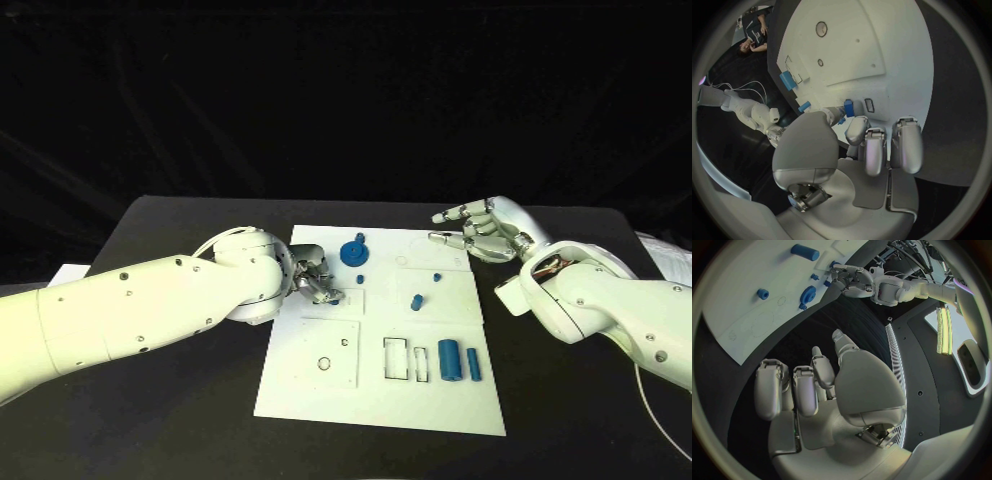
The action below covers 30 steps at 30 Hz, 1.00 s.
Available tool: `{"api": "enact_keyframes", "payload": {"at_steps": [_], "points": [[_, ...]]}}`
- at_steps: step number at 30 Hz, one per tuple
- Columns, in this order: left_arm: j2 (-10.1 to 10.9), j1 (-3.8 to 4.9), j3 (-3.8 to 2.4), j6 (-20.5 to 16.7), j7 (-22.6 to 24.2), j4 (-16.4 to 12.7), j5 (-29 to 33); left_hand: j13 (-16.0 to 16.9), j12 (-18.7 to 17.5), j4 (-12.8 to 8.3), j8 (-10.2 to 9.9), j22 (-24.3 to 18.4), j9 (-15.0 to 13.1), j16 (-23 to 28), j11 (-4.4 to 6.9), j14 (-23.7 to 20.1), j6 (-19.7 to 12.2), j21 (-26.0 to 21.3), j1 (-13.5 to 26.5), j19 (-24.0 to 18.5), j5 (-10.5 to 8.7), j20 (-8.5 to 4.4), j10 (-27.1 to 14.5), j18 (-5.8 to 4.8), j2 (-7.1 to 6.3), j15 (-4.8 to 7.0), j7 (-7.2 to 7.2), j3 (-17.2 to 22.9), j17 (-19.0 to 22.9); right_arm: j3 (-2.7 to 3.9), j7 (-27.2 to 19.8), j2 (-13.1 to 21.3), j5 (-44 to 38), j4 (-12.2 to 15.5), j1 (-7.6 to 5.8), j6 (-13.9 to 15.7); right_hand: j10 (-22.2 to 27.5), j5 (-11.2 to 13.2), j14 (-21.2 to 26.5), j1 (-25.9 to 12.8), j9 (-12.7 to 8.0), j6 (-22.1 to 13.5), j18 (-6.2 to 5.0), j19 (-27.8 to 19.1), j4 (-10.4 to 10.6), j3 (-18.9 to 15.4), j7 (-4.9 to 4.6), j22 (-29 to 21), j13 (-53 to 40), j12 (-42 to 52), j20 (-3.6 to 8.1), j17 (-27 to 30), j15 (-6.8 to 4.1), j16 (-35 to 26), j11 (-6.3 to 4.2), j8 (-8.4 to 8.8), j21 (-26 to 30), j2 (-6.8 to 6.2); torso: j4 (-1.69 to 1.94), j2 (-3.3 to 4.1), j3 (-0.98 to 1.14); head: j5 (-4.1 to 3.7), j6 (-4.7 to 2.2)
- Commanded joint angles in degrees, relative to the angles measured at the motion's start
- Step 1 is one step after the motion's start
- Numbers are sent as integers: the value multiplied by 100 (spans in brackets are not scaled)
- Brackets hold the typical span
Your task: Assemble the parts on the task board
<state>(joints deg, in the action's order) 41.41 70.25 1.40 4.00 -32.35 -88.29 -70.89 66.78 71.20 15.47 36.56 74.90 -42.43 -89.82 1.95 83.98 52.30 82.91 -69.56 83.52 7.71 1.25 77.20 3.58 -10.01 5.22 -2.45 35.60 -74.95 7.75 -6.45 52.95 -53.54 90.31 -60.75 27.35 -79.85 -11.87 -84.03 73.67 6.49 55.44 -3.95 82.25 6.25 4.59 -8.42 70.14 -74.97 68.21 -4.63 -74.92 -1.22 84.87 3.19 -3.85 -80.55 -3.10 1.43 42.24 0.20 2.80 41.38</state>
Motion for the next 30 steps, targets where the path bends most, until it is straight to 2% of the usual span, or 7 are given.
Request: {"api": "enact_keyframes", "payload": {"at_steps": [1, 8, 12, 16, 20, 25, 30], "points": [[-9, -32, 30, 241, -166, 16, 175, 4, 9, -675, 12, 232, 4, -18, 9, 602, -4, 9, -8, 38, -21, -2, 47, -74, 45, -5, 52, 718, -1505, 0, 5, -3, -38, -7, 7, -96, 39, -10, -413, 4, 8, 42, 0, -30, 10, -40, 16, -14, -47, -35, -2, -718, -1, -25, -2, -38, 30, 71, -2, 2, -1, 8, -1], [-61, -31, 29, 235, -192, 60, 194, 40, 43, -666, 20, 264, -14, -18, 17, 602, 27, 24, 90, 59, -48, -5, 71, -81, -16, 1, 68, 665, -1505, -1, 11, -8, -37, -15, 9, -109, 39, -10, -413, 4, 8, 42, 0, -30, 10, -40, 16, -14, -47, -35, -2, -718, -1, -25, -2, -38, 30, 71, -3, 0, 2, 10, 6], [-138, -27, 28, 259, -269, 135, 197, 59, 66, -511, 17, 292, -25, -18, 28, 602, 97, 34, 361, 78, -71, -11, 85, -86, -55, 9, 83, 424, -1505, -1, 15, -16, -36, -17, 10, -121, 45, -9, -412, 2, 8, 40, -2, -35, 12, -44, 16, -26, -39, -47, -2, -714, -1, -28, -2, -37, 36, 73, -5, 4, 5, 23, 5], [-199, -20, 27, 312, -312, 210, 267, 95, 99, -403, -3, 295, -25, -18, 50, 602, 173, 29, 532, 83, -67, -24, 104, -86, -67, 28, 112, 135, -1505, -2, 22, -31, -36, -20, 10, -139, 58, -18, -408, 9, 8, 37, -7, -46, 10, -46, 16, -51, -23, -70, -2, -699, -2, -39, -2, -35, 49, 76, -22, 8, 8, 43, -8], [-249, -7, 25, 370, -332, 267, 384, 127, 126, -373, -20, 290, -21, -18, 63, 602, 233, 20, 581, 82, -65, -37, 129, -84, -84, 41, 129, -57, -1505, -3, 7, -35, -36, -20, 10, -144, 75, -48, -405, 27, 8, 35, -10, -53, 3, -48, 16, -67, -5, -97, -2, -685, -2, -51, -3, -31, 59, 85, -4, 2, 3, 4, -17], [-290, 11, 24, 438, -347, 320, 431, 182, 168, -318, -56, 301, -7, -18, 79, 602, 308, 18, 636, 90, -61, -50, 168, -86, -94, 53, 146, -315, -1505, -4, -9, -40, -34, -11, 10, -139, 84, -63, -401, 35, 8, 35, -12, -58, 0, -48, 16, -79, 5, -113, -1, -672, -3, -62, -3, -30, 66, 90, -6, 3, 10, 27, 8], [-316, 31, 23, 465, -356, 371, 442, 216, 193, -259, -84, 313, 2, -18, 86, 602, 357, 18, 664, 98, -60, -59, 192, -88, -76, 60, 153, -511, -1505, -4, -13, -39, -34, -6, 10, -136, 84, -72, -402, 45, 8, 34, -13, -60, -5, -48, 16, -83, 5, -112, -1, -677, -3, -59, -4, -29, 69, 92, -4, 3, 5, 19, 3]]}}
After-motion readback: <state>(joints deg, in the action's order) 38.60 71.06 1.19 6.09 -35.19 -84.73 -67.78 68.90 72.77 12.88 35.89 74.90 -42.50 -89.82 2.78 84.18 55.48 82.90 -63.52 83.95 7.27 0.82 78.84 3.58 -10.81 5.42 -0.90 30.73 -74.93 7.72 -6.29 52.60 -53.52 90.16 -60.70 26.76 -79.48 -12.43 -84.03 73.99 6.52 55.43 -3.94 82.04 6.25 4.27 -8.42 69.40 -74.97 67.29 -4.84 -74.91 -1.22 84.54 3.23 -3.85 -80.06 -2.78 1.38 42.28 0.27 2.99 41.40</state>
